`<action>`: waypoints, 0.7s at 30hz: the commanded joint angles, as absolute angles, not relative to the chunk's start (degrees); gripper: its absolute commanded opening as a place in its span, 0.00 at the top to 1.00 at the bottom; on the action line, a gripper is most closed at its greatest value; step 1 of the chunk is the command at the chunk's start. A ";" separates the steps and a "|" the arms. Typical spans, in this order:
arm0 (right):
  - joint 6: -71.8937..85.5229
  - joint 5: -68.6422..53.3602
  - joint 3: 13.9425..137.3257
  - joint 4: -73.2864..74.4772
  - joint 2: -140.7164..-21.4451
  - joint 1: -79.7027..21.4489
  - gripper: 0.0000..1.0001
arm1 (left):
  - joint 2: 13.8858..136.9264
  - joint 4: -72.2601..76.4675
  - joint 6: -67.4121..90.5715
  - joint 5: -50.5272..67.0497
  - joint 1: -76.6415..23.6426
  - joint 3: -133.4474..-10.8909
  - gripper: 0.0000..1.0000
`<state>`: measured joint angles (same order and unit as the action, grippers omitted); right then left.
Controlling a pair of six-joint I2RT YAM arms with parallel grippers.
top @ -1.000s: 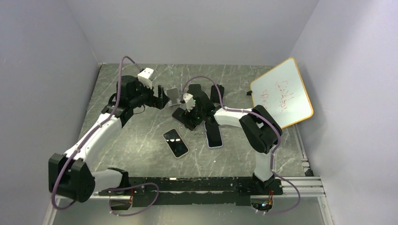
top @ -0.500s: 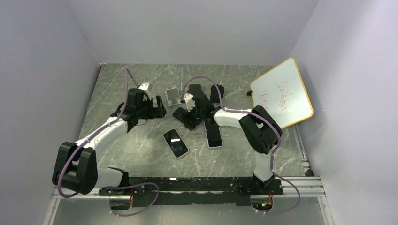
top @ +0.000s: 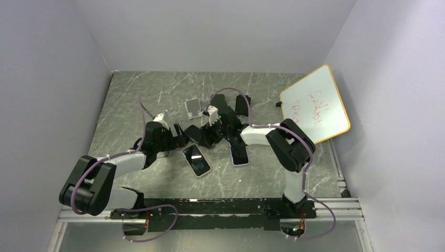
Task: Place the phone on the phone stand
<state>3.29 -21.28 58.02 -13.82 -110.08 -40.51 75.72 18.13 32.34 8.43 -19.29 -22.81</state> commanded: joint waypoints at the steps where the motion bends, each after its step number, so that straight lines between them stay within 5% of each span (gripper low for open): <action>1: 8.56 -28.88 55.64 -15.60 -111.99 -41.02 0.39 | 76.47 32.78 36.07 10.01 -19.78 -19.92 0.00; 6: 8.70 -30.42 55.69 -16.19 -112.61 -40.96 0.39 | 78.46 36.87 38.69 7.65 -19.78 -18.11 0.00; 9: 8.94 -30.95 54.89 -17.32 -111.96 -40.98 0.39 | 79.43 40.83 41.33 6.43 -19.78 -16.03 0.18; 21: 9.42 -32.16 53.88 -18.81 -111.45 -40.97 0.38 | 87.17 55.14 48.39 6.06 -19.78 -12.80 0.30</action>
<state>8.34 -30.41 55.20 -20.40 -110.63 -40.53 85.60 47.46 46.13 7.66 -19.35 -14.02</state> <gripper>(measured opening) 0.786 0.718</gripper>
